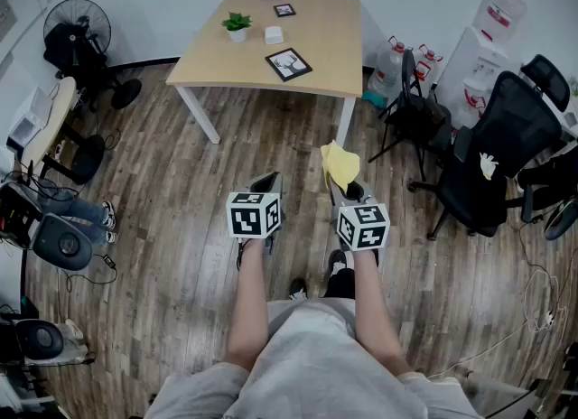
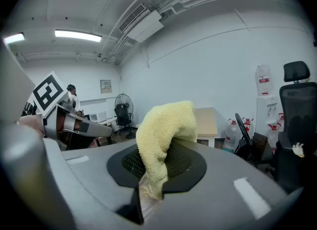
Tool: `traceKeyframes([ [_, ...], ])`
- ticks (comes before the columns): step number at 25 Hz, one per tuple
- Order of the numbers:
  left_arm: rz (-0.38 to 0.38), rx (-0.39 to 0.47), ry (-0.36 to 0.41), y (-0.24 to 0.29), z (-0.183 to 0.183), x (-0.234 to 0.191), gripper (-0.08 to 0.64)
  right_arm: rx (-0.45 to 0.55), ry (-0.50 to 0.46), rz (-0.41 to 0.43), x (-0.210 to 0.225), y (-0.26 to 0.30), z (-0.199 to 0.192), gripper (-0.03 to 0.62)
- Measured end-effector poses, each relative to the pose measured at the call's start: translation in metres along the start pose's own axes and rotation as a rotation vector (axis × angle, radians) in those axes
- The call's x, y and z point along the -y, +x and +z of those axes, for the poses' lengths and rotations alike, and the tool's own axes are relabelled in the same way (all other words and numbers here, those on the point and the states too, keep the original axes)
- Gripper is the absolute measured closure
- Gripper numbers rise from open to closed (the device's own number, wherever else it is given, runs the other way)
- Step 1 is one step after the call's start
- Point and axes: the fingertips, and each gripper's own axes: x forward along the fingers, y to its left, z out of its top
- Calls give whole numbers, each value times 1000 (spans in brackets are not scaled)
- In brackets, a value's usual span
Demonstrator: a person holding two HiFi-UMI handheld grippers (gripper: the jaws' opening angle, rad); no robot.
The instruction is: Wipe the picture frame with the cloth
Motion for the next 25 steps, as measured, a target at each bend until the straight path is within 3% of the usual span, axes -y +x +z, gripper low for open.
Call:
traceKeyframes([
  [11, -6, 273, 136, -14, 30, -4, 508, -1, -8, -5, -9, 12, -4, 541],
  [21, 22, 313, 113, -3, 50, -37, 508, 10, 37, -13, 9, 44, 8, 541],
  [25, 32, 311, 118, 17, 63, -50, 508, 33, 78, 44, 24, 68, 23, 541],
])
